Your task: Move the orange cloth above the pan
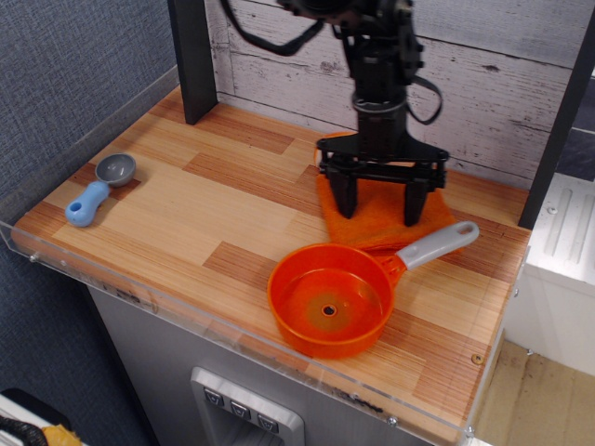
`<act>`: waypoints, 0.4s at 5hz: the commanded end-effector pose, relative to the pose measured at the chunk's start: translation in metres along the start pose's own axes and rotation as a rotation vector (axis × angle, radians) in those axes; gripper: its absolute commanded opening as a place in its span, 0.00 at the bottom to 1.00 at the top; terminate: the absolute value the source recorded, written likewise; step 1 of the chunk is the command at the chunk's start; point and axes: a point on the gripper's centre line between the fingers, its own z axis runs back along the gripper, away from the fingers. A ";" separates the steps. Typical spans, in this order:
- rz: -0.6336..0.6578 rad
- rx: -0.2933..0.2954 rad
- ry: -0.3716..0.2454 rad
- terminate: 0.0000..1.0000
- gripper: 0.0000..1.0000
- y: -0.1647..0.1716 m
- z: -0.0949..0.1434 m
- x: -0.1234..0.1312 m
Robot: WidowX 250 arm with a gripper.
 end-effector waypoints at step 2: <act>-0.039 0.035 -0.046 0.00 1.00 -0.009 0.007 0.006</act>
